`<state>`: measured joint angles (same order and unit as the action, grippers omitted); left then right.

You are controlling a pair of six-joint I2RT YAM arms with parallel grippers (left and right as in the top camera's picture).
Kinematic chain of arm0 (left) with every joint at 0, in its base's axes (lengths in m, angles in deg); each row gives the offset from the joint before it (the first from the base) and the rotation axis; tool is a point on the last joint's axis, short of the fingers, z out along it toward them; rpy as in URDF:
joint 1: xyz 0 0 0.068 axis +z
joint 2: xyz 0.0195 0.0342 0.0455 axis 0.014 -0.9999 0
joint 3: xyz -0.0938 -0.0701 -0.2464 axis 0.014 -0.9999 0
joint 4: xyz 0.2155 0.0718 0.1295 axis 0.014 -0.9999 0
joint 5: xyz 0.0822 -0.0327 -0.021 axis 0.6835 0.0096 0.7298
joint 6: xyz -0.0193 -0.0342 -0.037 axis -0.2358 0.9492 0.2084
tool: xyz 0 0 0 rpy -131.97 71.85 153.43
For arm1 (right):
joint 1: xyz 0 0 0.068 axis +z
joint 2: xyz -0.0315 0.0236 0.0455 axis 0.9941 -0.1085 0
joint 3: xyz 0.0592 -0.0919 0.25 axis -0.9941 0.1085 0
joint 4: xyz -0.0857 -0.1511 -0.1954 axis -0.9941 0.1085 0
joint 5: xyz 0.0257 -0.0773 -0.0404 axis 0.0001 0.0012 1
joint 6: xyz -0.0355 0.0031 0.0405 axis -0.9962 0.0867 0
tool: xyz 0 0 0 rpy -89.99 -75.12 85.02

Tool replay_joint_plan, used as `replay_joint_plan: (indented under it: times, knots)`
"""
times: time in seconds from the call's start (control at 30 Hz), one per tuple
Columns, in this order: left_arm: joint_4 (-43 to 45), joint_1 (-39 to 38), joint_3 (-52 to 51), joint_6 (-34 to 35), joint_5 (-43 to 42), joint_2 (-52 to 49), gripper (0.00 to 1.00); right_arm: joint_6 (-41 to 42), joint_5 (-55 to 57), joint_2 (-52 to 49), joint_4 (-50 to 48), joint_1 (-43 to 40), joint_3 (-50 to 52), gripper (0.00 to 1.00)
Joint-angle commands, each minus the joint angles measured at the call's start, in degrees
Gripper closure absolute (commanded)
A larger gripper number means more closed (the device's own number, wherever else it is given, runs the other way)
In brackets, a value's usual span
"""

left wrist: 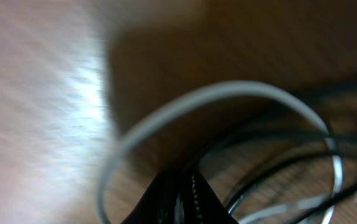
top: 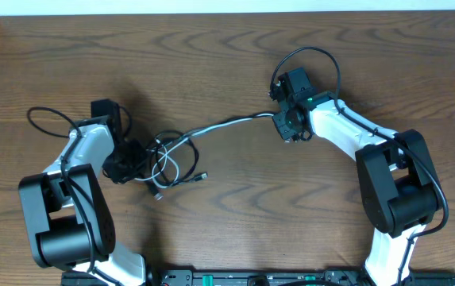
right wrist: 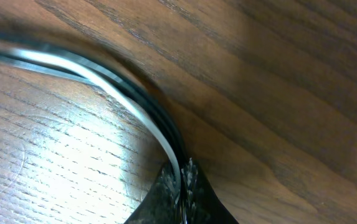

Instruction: Untangle cables

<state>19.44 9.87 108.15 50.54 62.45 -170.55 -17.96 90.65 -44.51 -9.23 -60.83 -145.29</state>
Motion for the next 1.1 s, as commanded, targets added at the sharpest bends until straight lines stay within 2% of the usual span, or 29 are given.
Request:
replay_joint_plan:
  times: [0.0,0.13,0.27,0.4,0.5,0.57,0.7,0.9,1.07]
  knots:
    - [0.87,-2.80,-0.74,-5.57,-7.21,-1.66,0.89,0.09,0.72,-3.45,1.05,-0.35,2.10,0.99]
    - [1.75,-5.53,-0.46,-7.50,-9.07,-1.64,0.87,0.11,0.72,-3.45,1.03,-0.35,2.10,0.99]
    - [1.46,-6.75,1.75,-7.45,-9.44,-1.16,0.91,0.09,1.16,-3.41,0.17,-0.35,2.05,0.98]
    - [3.34,-6.80,3.61,-7.48,-13.84,0.31,0.92,1.05,0.83,-1.53,1.16,-0.31,-0.31,0.78]
    - [6.51,-6.80,3.72,-7.45,-17.42,0.55,0.92,1.29,-0.48,1.33,2.14,0.04,-3.02,0.53]
    - [8.13,-6.80,3.72,-7.45,-18.29,0.52,0.93,1.42,-2.80,3.63,2.64,0.33,-4.70,0.48]
    - [9.51,-6.86,3.72,-7.48,-18.29,0.52,0.93,2.51,-10.49,7.41,2.25,0.94,-6.05,0.44]
    - [10.29,-6.91,3.69,-7.48,-18.49,0.52,0.93,13.11,-16.55,8.00,1.70,1.92,-5.95,0.45]
    - [10.97,-7.08,3.69,-8.81,-26.08,0.52,0.93,16.87,-18.60,5.46,1.31,4.26,-5.92,0.50]
